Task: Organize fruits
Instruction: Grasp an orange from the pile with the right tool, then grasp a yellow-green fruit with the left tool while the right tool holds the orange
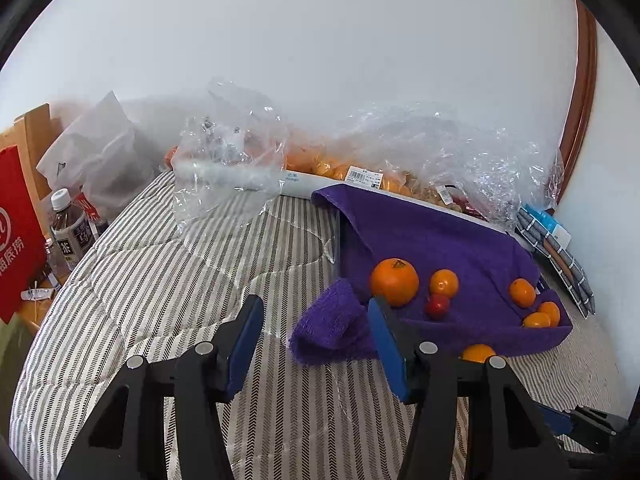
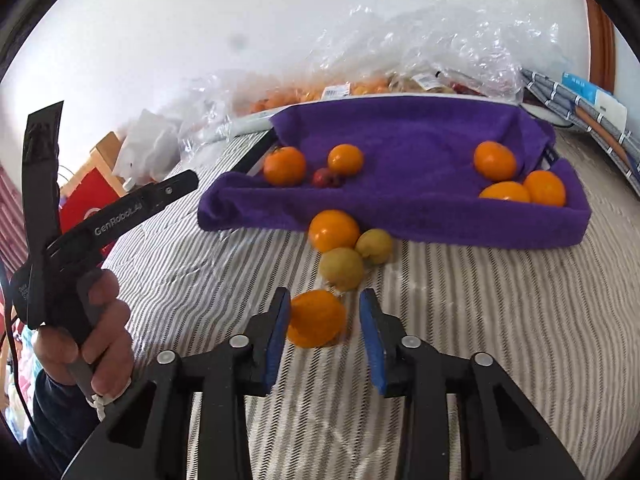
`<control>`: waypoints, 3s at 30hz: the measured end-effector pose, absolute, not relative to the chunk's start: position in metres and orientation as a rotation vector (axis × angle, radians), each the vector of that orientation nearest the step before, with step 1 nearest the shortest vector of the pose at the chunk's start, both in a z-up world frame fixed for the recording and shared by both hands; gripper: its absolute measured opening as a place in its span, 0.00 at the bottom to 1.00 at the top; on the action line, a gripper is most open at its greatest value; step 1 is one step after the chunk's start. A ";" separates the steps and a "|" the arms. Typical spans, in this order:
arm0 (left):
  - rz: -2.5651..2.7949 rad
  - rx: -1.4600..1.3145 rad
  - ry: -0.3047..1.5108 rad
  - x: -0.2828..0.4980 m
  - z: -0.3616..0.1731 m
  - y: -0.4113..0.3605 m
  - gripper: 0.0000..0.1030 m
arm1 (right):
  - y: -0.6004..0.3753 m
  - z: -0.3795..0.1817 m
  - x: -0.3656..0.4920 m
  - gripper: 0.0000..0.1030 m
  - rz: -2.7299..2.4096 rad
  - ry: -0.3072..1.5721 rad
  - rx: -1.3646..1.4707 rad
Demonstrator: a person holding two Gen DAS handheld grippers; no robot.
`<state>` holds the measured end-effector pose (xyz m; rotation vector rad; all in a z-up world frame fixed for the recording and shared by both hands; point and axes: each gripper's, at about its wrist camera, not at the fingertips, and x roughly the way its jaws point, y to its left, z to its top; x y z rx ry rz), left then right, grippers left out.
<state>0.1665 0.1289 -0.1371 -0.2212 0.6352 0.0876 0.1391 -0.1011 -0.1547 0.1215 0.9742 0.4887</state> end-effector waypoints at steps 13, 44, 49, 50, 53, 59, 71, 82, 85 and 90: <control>0.040 -0.159 0.624 0.164 -0.136 0.114 0.51 | -0.088 -0.167 0.143 0.28 0.499 1.003 0.116; -0.213 -0.139 0.802 0.161 -0.152 0.055 0.51 | -0.185 -0.167 0.135 0.31 0.269 0.954 0.001; -0.256 -0.167 0.855 0.170 -0.157 0.033 0.50 | -0.198 -0.173 0.149 0.31 0.260 0.977 0.001; -0.266 -0.167 0.863 0.171 -0.158 0.028 0.50 | -0.198 -0.173 0.151 0.31 0.264 0.971 -0.010; -0.303 -0.177 0.878 0.171 -0.160 0.019 0.47 | -0.196 -0.174 0.156 0.31 0.279 0.959 -0.036; -0.319 -0.203 0.912 0.178 -0.166 0.011 0.36 | -0.206 -0.177 0.164 0.31 0.313 0.974 0.039; -0.314 -0.173 0.930 0.183 -0.170 -0.008 0.27 | -0.228 -0.176 0.162 0.31 0.328 0.940 0.180; -0.268 -0.222 0.875 0.171 -0.163 0.014 0.26 | -0.231 -0.173 0.159 0.31 0.344 0.912 0.217; -0.247 -0.223 0.852 0.167 -0.160 0.019 0.26 | -0.230 -0.172 0.157 0.31 0.348 0.902 0.210; -0.210 -0.255 0.833 0.161 -0.154 0.039 0.26 | -0.231 -0.167 0.155 0.31 0.339 0.877 0.203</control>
